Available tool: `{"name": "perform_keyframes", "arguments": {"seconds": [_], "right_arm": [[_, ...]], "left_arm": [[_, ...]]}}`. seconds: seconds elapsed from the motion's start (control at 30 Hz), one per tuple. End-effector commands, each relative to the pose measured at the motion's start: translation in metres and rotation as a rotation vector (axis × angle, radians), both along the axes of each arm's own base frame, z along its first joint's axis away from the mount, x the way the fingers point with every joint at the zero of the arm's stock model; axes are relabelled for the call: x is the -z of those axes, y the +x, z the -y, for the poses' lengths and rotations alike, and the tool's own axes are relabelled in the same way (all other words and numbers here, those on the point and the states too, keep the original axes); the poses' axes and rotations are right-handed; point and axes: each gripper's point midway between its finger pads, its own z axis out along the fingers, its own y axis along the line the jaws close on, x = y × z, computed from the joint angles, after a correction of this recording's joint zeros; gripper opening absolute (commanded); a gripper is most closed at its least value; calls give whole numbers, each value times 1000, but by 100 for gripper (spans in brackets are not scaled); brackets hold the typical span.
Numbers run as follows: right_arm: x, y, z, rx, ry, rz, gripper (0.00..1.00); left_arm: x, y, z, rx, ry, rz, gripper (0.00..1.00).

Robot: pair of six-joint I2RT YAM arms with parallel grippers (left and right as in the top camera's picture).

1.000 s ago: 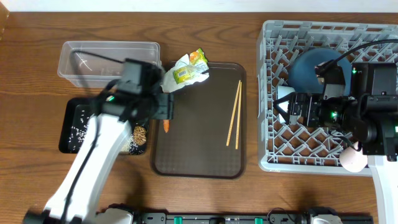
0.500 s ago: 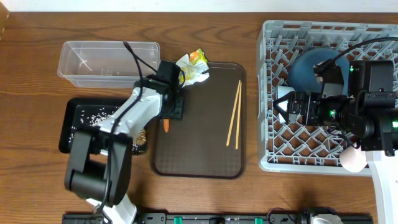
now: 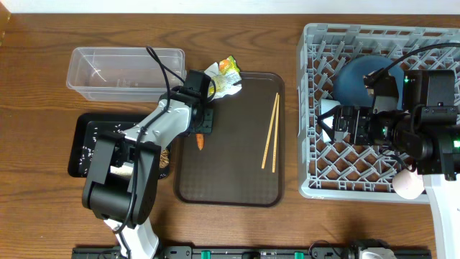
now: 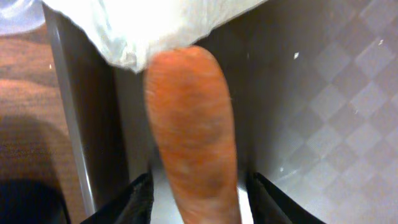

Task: Sort waste into correct bins and load items into the dishwasher rack
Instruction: 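Drop the carrot onto the black tray with the left gripper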

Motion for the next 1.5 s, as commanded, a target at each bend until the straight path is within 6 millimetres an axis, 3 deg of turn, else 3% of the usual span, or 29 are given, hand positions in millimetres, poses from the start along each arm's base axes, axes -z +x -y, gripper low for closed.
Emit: {"name": "perform_keyframes", "arguments": {"seconds": [0.0, 0.03, 0.1, 0.23, 0.5, 0.57, 0.7, 0.8, 0.93, 1.07, 1.2, 1.23, 1.3, 1.37, 1.47], "right_arm": [[0, 0, -2, -13, -6, 2, 99], [0, 0, -2, -13, -6, 2, 99], [0, -1, -2, -13, -6, -1, 99], [1, -2, -2, -14, -7, -8, 99], [2, -4, -2, -14, -7, -18, 99], [3, -5, -2, -14, -7, -22, 99], [3, -6, -2, -13, -8, -27, 99], [3, -6, -2, -14, -8, -27, 99], [3, -6, -2, -14, -8, -28, 99], [4, -7, -2, -14, -8, -32, 99], [4, -7, -2, -14, -8, -31, 99], [4, -7, -2, -14, -8, -32, 99], [4, -8, -2, -14, -8, -35, 99], [5, -8, -2, -14, -9, -38, 99], [4, -8, -2, -14, -9, -35, 99]], "left_arm": [[3, 3, -3, -7, 20, 13, 43], [3, 4, -3, -7, 19, 16, 33], [2, 4, -3, -8, 17, 18, 23], [-8, -1, -4, -7, 17, 8, 22], [-66, -31, -20, -71, 12, -2, 22], [-79, -42, -35, -155, 22, -11, 22], [-92, -62, -84, -437, 97, -35, 22], [-84, -73, -113, -671, 96, -63, 21], [-57, -85, -143, -984, 54, -59, 21], [-35, -80, -155, -1088, -20, -10, 21], [-30, -70, -151, -1091, -90, 14, 21], [-31, -69, -150, -1088, -98, 16, 24], [-36, -66, -147, -1065, -118, 15, 52], [-44, -65, -145, -1040, -122, 14, 72], [-62, -62, -146, -1001, -123, 43, 77]]}}
